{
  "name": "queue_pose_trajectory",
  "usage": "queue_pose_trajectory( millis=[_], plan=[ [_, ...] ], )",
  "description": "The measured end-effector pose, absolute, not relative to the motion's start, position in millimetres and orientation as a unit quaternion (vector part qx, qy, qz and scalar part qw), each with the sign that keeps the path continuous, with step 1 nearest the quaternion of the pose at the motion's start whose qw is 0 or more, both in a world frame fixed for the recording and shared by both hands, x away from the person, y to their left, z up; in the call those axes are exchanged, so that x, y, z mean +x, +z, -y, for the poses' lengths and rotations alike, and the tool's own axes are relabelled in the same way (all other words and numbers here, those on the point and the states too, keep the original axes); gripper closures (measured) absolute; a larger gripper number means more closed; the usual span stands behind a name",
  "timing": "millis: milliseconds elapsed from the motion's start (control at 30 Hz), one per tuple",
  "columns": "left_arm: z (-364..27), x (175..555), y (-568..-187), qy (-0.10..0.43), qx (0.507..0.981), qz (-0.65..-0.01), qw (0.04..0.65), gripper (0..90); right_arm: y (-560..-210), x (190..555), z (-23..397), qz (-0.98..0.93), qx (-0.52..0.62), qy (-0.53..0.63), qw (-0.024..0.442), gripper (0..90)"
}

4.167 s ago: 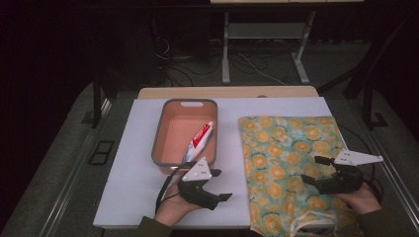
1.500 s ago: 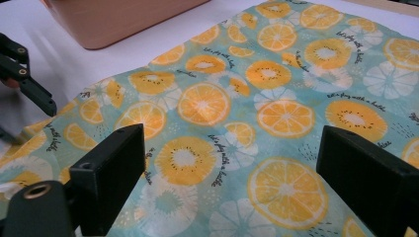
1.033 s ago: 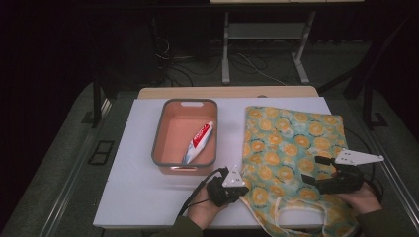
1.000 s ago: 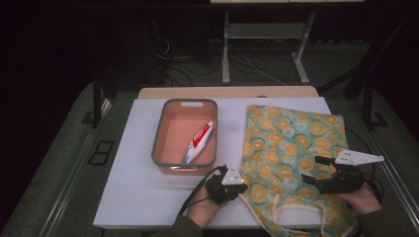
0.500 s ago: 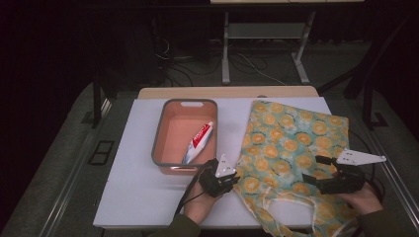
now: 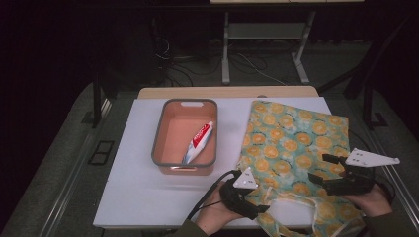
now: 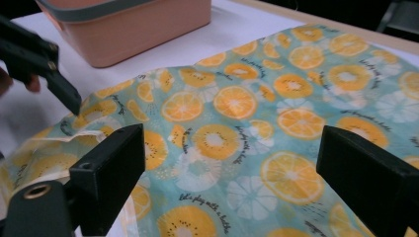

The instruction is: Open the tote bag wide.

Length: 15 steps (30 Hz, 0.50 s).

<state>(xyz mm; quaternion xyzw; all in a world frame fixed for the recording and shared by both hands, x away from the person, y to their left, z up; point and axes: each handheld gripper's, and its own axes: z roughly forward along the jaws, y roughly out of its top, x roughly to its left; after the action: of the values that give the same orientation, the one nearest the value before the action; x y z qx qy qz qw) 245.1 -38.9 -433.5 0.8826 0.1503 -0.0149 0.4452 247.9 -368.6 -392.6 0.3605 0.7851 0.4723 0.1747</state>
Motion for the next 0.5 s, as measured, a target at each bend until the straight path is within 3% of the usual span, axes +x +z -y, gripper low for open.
queue_pose_trajectory(
  millis=[200, 300, 433, 500],
  plan=[
    [60.4, 240.2, -454.8, 0.0, 0.907, -0.121, 0.404, 29.4, -398.8, 244.5, 383.9, -0.783, 0.375, 0.464, 0.178, 11.3],
    [59.8, 239.2, -454.4, 0.038, 0.908, -0.115, 0.401, 50.0, -400.5, 246.7, 384.3, -0.782, 0.378, 0.463, 0.176, 11.3],
    [56.7, 242.7, -455.6, 0.029, 0.904, -0.111, 0.412, 85.0, -401.5, 247.1, 382.4, -0.784, 0.376, 0.462, 0.174, 11.3],
    [56.6, 242.9, -455.4, 0.027, 0.904, -0.112, 0.412, 88.4, -401.5, 247.1, 382.1, -0.785, 0.375, 0.461, 0.175, 11.3]
  ],
)
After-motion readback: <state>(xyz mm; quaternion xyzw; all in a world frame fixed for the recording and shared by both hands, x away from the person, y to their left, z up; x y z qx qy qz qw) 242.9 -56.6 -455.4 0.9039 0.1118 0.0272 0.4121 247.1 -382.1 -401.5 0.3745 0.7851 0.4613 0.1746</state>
